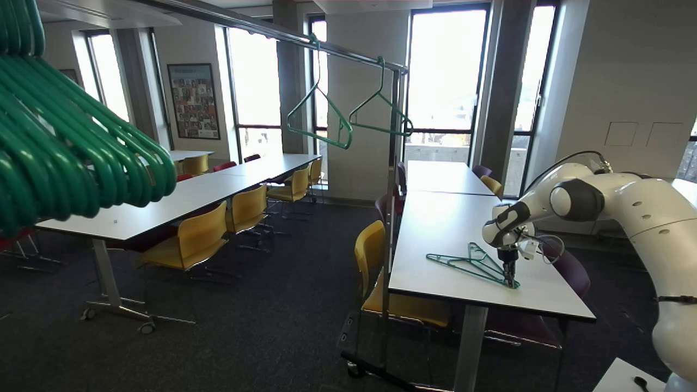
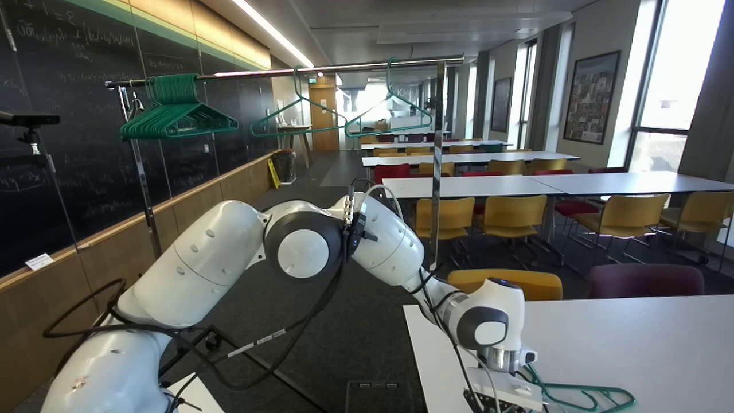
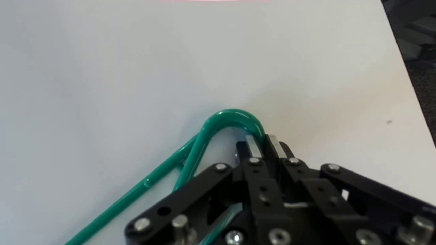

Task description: Put the coat hanger on the rack

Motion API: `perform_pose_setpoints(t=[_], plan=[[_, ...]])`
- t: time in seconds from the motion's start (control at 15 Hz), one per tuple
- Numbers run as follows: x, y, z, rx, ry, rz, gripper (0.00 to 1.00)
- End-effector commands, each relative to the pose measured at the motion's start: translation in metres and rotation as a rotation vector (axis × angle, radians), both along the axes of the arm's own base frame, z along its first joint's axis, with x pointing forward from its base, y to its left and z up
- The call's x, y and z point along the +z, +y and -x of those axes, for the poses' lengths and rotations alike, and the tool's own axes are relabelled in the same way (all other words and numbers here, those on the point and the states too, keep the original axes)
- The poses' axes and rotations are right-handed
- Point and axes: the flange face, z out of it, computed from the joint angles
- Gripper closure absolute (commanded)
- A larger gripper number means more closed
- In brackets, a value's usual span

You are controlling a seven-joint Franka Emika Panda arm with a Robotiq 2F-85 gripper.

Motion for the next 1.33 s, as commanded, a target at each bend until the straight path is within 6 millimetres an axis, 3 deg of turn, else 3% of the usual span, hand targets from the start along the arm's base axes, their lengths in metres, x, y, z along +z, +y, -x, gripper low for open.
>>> perform_pose_setpoints(t=[0.0, 0.67, 0.87, 1.27], plan=[[0.015, -0.002, 0.002, -0.005, -0.031, 0.023, 0.98], [0.038, -0.002, 0.003, 0.005, -0.089, 0.061, 0.98], [0.062, 0.007, 0.009, 0.033, -0.155, 0.214, 0.98], [0.127, 0.057, 0.048, 0.198, -0.153, 0.167, 0.98]])
